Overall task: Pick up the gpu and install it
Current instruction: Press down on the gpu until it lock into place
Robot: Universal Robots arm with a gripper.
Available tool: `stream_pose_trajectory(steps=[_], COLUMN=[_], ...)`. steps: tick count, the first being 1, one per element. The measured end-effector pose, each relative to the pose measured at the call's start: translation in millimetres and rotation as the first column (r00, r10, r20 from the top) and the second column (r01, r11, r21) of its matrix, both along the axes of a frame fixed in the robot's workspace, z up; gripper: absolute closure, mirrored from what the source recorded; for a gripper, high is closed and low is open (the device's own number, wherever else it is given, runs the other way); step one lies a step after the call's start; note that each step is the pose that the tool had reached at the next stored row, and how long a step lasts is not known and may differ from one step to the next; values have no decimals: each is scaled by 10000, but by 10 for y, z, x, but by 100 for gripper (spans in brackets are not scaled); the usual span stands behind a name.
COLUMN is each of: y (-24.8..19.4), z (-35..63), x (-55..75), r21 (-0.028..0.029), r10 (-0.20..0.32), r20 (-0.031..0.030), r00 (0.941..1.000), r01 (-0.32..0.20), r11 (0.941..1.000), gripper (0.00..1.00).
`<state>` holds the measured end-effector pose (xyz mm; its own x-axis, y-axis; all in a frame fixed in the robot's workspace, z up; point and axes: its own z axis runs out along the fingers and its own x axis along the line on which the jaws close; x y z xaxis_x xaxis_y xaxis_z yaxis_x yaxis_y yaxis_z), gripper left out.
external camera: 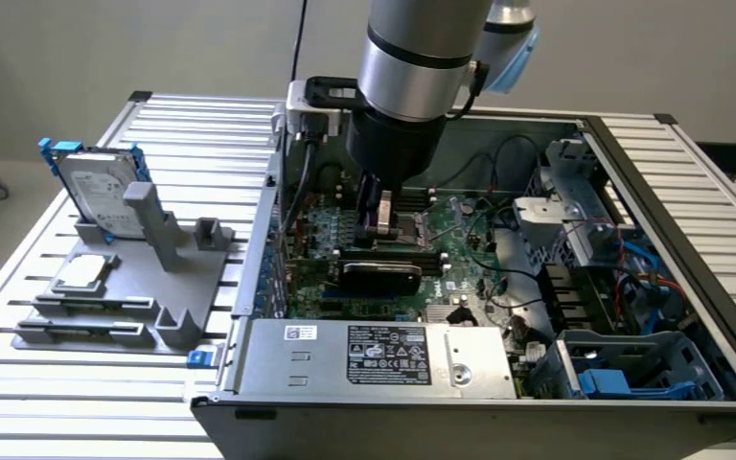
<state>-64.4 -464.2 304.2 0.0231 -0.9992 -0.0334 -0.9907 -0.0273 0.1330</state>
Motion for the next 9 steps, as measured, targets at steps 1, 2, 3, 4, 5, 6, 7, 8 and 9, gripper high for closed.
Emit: stream_pose_trajectory(steps=[1, 2, 3, 4, 5, 6, 7, 8, 9], y=[0, 0, 0, 0, 0, 0, 1, 1, 2], z=[0, 0, 0, 0, -7, -22, -40, -57, -73], x=[0, 0, 0, 0, -2, -11, -17, -22, -31], r21=[0, 0, 0, -2, 0, 1, 3, 4, 3], r10=[0, 0, 0, 0, 0, -2, 0, 0, 1], r20=[0, 0, 0, -1, 0, 12, 34, 66, 111], r00=[10000, 10000, 10000, 10000, 10000, 10000, 10000, 10000, 9999], r01=[0, 0, 0, 0, 0, 2, 0, 0, -1], r11=[10000, 10000, 10000, 10000, 10000, 10000, 10000, 10000, 10000], gripper=[89, 89, 89, 89, 89, 89, 89, 89, 89])
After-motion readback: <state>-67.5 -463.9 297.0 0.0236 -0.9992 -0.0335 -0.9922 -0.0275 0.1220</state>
